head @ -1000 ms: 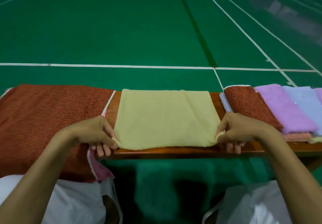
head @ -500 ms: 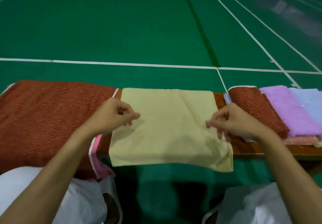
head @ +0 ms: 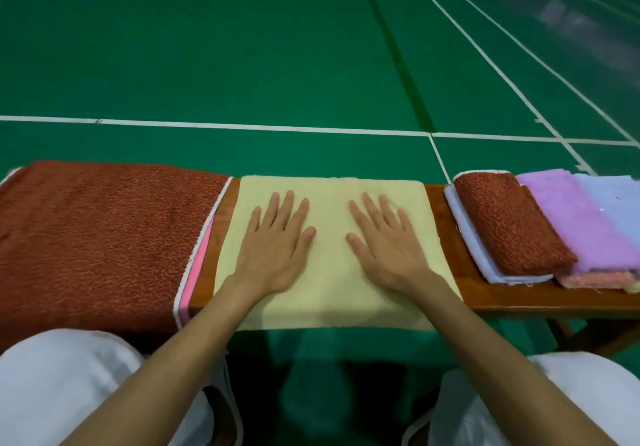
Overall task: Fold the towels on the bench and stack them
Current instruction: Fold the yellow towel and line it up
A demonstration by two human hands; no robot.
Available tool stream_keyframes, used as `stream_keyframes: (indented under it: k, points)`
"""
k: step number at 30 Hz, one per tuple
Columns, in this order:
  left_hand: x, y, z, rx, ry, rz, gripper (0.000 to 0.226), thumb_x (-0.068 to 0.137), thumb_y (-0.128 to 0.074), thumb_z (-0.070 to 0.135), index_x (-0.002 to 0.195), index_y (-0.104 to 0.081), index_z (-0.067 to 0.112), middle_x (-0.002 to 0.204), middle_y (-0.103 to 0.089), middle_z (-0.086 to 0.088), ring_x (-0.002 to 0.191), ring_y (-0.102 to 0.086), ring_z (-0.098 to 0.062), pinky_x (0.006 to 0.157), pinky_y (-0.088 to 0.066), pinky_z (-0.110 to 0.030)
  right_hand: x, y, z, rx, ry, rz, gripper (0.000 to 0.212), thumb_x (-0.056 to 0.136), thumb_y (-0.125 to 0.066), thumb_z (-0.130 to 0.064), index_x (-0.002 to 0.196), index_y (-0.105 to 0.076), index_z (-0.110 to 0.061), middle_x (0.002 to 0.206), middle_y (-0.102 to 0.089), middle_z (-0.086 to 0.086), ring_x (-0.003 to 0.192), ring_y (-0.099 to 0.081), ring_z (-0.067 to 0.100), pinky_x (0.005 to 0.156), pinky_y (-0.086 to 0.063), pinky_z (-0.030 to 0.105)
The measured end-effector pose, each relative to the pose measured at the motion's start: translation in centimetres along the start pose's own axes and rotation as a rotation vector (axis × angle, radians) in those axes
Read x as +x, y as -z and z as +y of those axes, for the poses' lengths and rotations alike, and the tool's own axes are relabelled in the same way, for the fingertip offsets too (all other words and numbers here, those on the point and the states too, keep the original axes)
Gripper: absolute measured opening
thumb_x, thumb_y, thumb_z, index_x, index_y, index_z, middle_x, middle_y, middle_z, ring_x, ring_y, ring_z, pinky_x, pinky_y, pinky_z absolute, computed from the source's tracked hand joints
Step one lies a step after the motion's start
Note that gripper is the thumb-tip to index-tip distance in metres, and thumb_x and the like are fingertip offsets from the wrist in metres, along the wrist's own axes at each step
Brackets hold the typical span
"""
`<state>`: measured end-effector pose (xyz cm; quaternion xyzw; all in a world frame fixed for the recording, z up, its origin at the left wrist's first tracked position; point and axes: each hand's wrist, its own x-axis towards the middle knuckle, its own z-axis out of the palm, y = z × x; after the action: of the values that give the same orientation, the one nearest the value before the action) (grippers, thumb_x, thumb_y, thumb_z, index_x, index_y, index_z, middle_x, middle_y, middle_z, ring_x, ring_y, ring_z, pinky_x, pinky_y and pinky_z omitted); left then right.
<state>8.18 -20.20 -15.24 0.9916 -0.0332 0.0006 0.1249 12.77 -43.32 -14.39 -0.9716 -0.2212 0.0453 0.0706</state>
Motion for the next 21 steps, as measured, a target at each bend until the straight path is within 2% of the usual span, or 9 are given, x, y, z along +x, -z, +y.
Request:
stream_keyframes:
  k: [3, 6, 11, 16, 18, 19, 21]
  points:
    - [-0.7, 0.7, -1.3, 0.026, 0.091, 0.016, 0.068, 0.107, -0.009, 0.056, 0.165, 0.004, 0.024, 0.172, 0.015, -0.005, 0.157, 0.02, -0.021, 0.127, 0.011, -0.043, -0.7, 0.3, 3.7, -0.008, -0.148, 0.022, 0.071, 0.102, -0.006, -0.062, 0.164, 0.007, -0.029, 0.17, 0.018, -0.004, 0.156, 0.02, 0.02, 0.127, 0.007, 0.048]
    - [-1.3, 1.3, -2.1, 0.073, 0.161, 0.026, 0.074, 0.106, -0.012, 0.059, 0.165, 0.005, 0.019, 0.171, 0.015, -0.01, 0.157, 0.019, -0.022, 0.124, 0.014, -0.04, -0.9, 0.4, 5.5, -0.008, -0.222, 0.043, 0.074, 0.102, -0.008, -0.061, 0.165, 0.004, -0.022, 0.171, 0.014, -0.001, 0.157, 0.016, 0.022, 0.128, 0.004, 0.047]
    - [-1.7, 1.4, -1.9, 0.057, 0.17, 0.04, 0.076, 0.106, -0.015, 0.06, 0.165, 0.004, 0.017, 0.171, 0.013, -0.011, 0.158, 0.018, -0.024, 0.125, 0.013, -0.042, -0.9, 0.3, 5.3, -0.007, -0.219, 0.049, 0.073, 0.104, -0.01, -0.058, 0.164, 0.005, -0.02, 0.171, 0.014, -0.001, 0.157, 0.016, 0.023, 0.128, 0.004, 0.047]
    - [-2.0, 2.2, -1.9, -0.02, 0.159, -0.018, 0.075, 0.106, -0.018, 0.059, 0.166, 0.002, 0.016, 0.171, 0.013, -0.009, 0.158, 0.017, -0.022, 0.125, 0.011, -0.042, -1.3, 0.9, 5.2, 0.029, -0.199, 0.033, 0.068, 0.107, -0.016, -0.052, 0.165, 0.0, -0.019, 0.172, 0.011, 0.0, 0.158, 0.014, 0.024, 0.128, 0.004, 0.048]
    - [-2.0, 2.9, -2.5, -0.183, 0.162, 0.01, 0.074, 0.107, -0.028, 0.055, 0.165, -0.009, 0.014, 0.173, 0.0, -0.008, 0.16, 0.004, -0.023, 0.127, 0.002, -0.043, -1.5, 1.2, 5.1, 0.087, -0.2, 0.056, 0.065, 0.109, -0.022, -0.046, 0.165, -0.009, -0.016, 0.173, 0.004, 0.004, 0.158, 0.007, 0.026, 0.128, 0.0, 0.049]
    - [-2.1, 3.2, -3.1, -0.263, 0.175, 0.079, 0.071, 0.107, -0.036, 0.051, 0.164, -0.02, 0.012, 0.171, -0.014, -0.009, 0.158, -0.01, -0.027, 0.127, -0.01, -0.046, -1.6, 1.3, 5.1, 0.129, -0.212, 0.101, 0.065, 0.109, -0.027, -0.044, 0.164, -0.014, -0.012, 0.172, -0.002, 0.007, 0.159, 0.001, 0.027, 0.128, -0.005, 0.048]
    - [-2.0, 3.7, -4.3, -0.289, 0.221, 0.255, 0.056, 0.103, -0.05, 0.044, 0.148, -0.045, 0.01, 0.146, -0.047, -0.012, 0.136, -0.04, -0.035, 0.11, -0.038, -0.05, -1.7, 2.0, 4.9, 0.216, -0.283, 0.244, 0.061, 0.107, -0.04, -0.038, 0.157, -0.027, -0.004, 0.166, -0.023, 0.015, 0.153, -0.02, 0.034, 0.124, -0.022, 0.048]
